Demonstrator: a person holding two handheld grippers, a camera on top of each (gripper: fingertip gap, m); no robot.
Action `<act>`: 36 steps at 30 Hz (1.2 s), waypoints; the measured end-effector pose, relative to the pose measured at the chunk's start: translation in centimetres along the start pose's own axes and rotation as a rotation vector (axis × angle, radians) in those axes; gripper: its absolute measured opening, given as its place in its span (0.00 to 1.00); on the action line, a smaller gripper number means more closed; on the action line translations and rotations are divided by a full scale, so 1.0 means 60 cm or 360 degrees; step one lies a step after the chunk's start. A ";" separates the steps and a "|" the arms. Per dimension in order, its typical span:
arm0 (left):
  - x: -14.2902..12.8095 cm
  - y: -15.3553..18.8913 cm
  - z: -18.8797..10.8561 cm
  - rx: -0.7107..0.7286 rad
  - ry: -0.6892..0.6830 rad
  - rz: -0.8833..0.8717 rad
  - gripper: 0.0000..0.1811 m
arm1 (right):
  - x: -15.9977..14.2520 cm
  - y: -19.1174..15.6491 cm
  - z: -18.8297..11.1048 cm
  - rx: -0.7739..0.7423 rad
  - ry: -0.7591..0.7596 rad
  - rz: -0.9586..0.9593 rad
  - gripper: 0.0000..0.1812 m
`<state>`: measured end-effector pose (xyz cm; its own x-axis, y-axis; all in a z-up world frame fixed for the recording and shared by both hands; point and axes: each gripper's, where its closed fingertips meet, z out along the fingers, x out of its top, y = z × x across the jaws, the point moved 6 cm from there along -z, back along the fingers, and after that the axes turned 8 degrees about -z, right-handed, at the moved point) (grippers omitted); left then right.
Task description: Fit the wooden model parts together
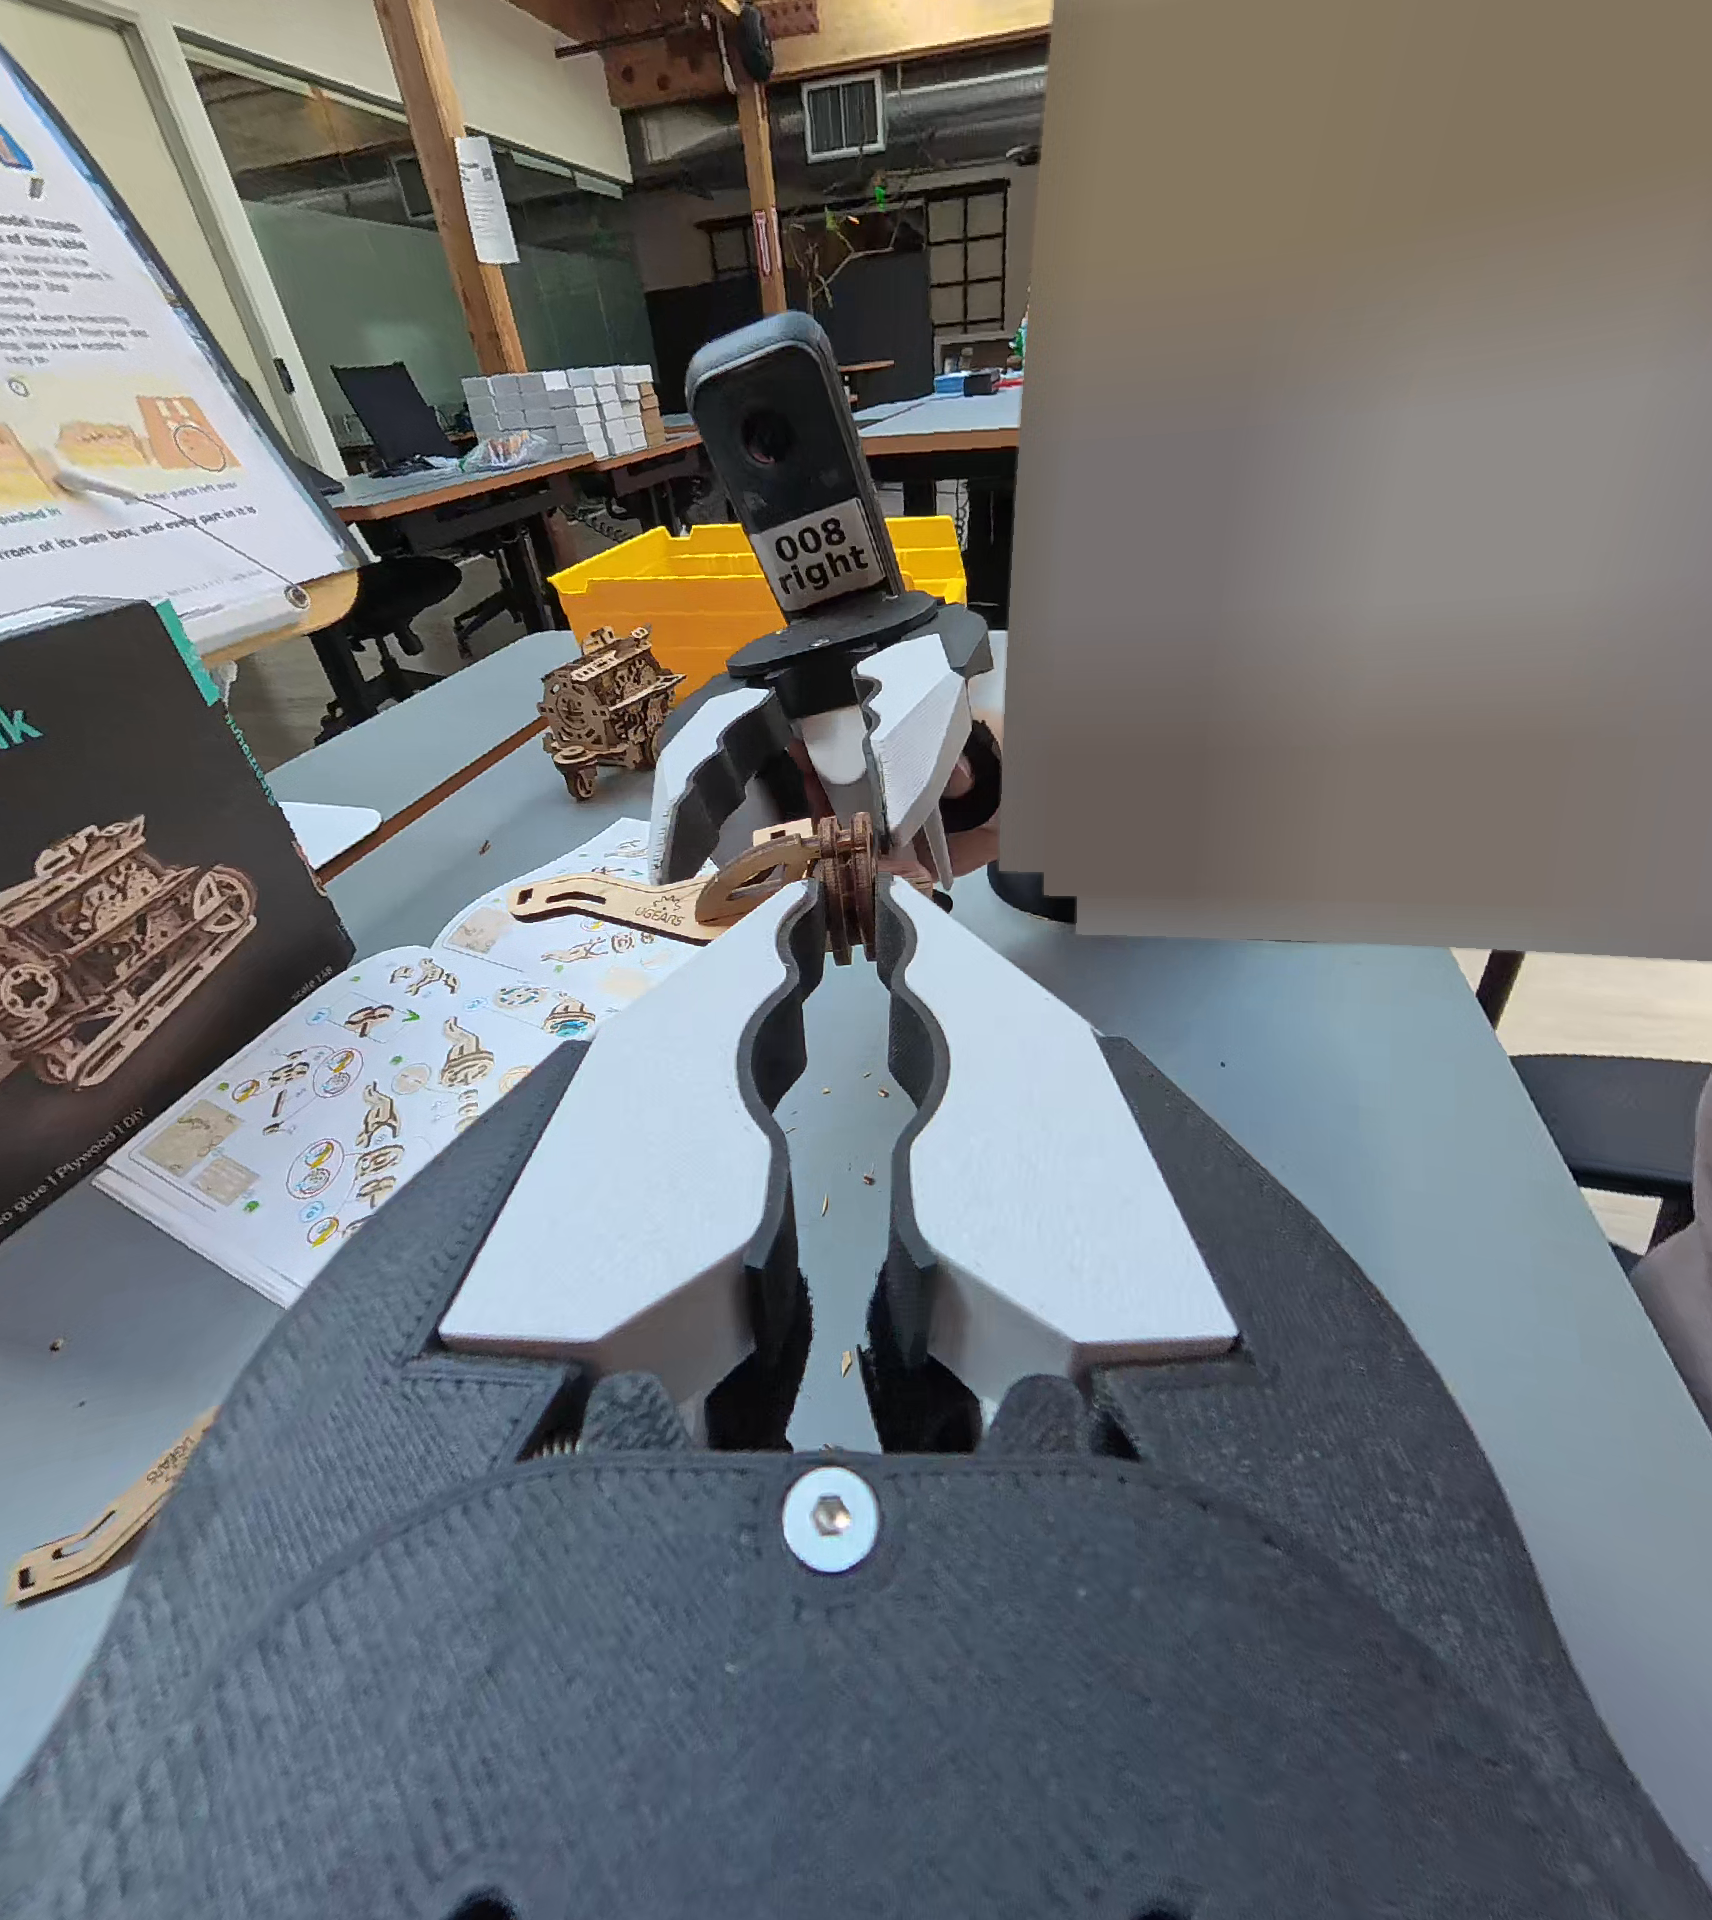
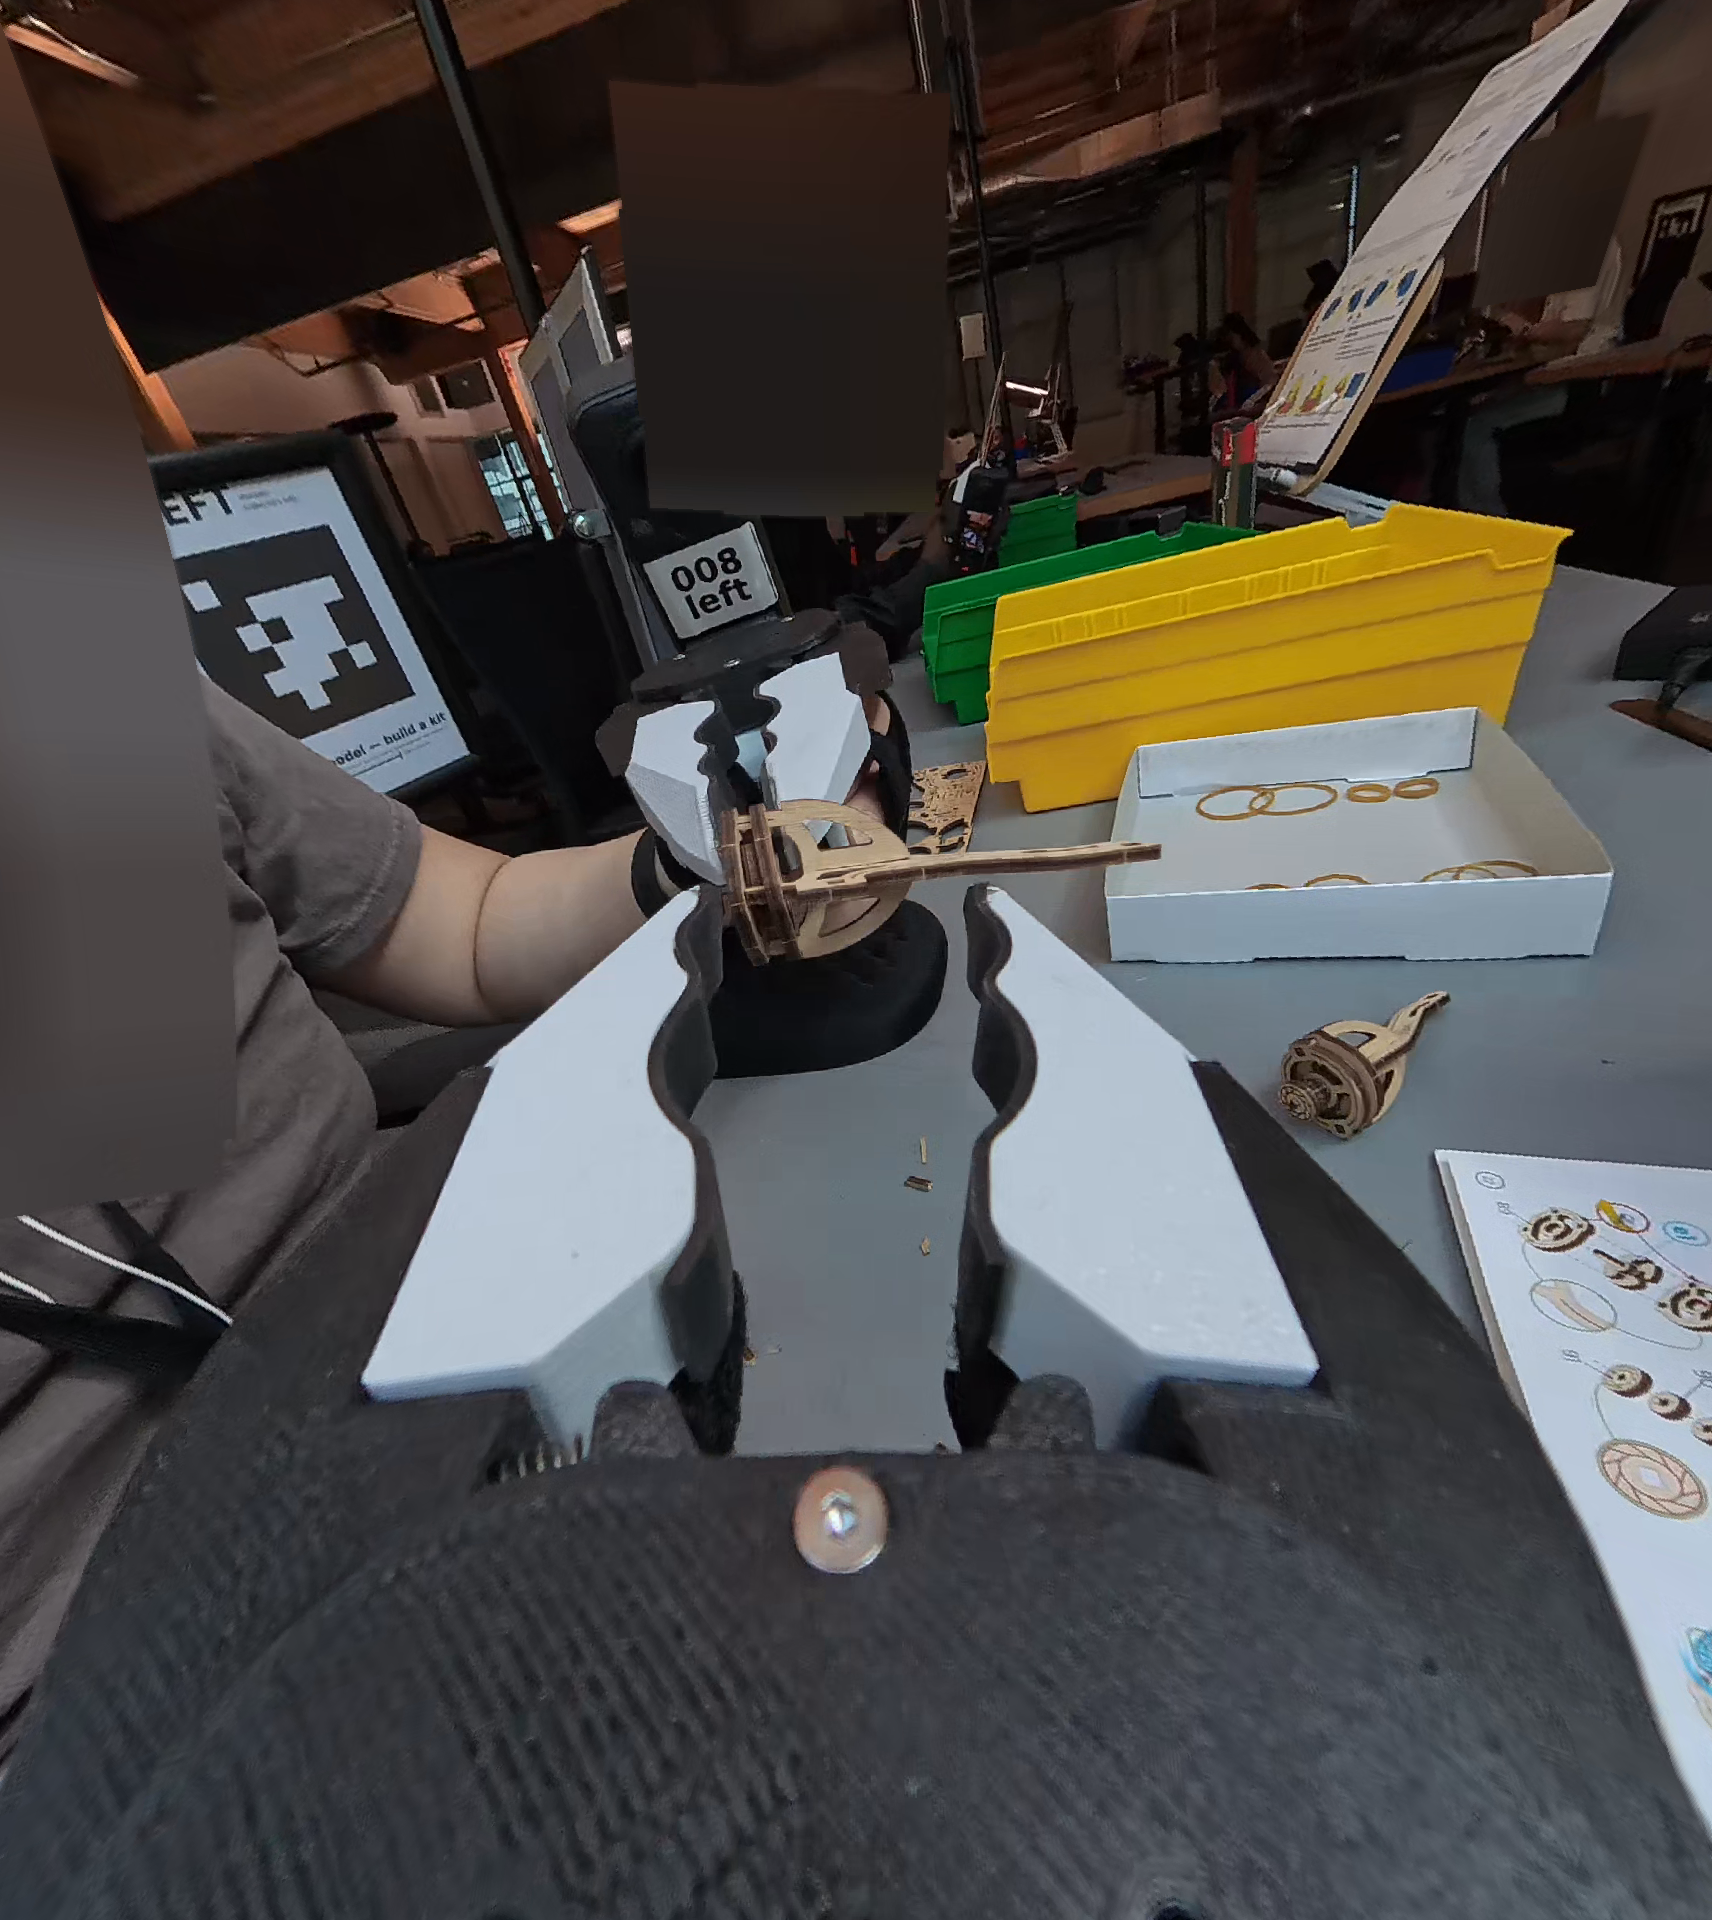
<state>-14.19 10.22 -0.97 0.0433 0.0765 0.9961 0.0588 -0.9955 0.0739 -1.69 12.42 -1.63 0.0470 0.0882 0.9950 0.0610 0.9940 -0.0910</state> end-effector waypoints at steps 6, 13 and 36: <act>0.005 -0.013 -0.004 -0.0025 0.0067 -0.0207 0.03 | -0.007 0.002 0.008 -0.0011 0.0004 0.0075 0.26; 0.004 -0.011 -0.001 -0.0091 0.0083 -0.0282 0.04 | -0.013 -0.004 0.017 0.0088 0.0054 0.0255 0.16; 0.007 0.001 -0.004 -0.0386 0.0017 -0.0474 0.03 | -0.002 -0.033 -0.003 -0.0219 -0.0292 -0.1091 0.38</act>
<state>-14.43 10.18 -0.54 0.0498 0.3653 0.9296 -0.1707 -0.9139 0.3683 -1.66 10.45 -1.60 -0.2146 -0.5307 0.8199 0.1425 0.8135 0.5639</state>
